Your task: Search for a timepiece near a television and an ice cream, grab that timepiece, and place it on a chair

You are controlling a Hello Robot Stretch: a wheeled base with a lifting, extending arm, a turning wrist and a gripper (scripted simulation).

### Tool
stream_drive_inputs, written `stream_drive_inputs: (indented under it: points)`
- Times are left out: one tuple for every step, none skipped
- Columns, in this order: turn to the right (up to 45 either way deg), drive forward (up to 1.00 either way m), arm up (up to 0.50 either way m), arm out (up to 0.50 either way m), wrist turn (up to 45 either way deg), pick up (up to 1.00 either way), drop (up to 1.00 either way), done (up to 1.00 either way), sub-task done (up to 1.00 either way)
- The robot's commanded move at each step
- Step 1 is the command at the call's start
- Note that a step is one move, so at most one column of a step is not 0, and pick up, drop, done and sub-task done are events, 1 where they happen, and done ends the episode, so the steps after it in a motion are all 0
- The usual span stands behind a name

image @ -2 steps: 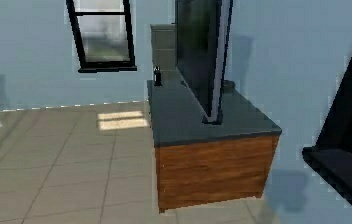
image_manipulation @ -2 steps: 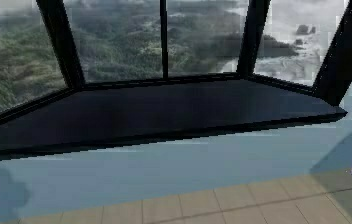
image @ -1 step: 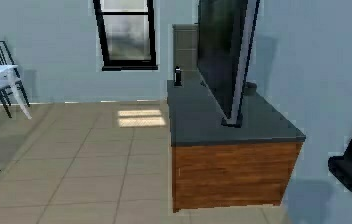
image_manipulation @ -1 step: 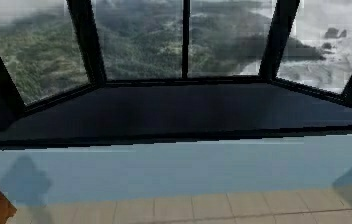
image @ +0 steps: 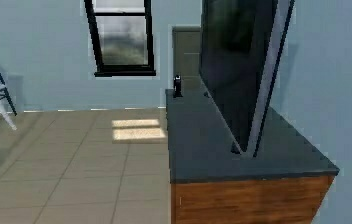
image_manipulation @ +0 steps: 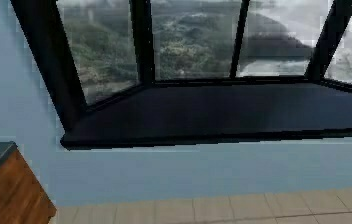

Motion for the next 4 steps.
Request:
stream_drive_inputs:
  points:
    - [-39.0,0.0,0.0,0.0,0.0,0.0,0.0,0.0,0.0]
    - [0.0,0.7,0.0,0.0,0.0,0.0,0.0,0.0,0.0]
    - [33.0,0.0,0.0,0.0,0.0,0.0,0.0,0.0,0.0]
    - [0.0,1.0,0.0,0.0,0.0,0.0,0.0,0.0,0.0]
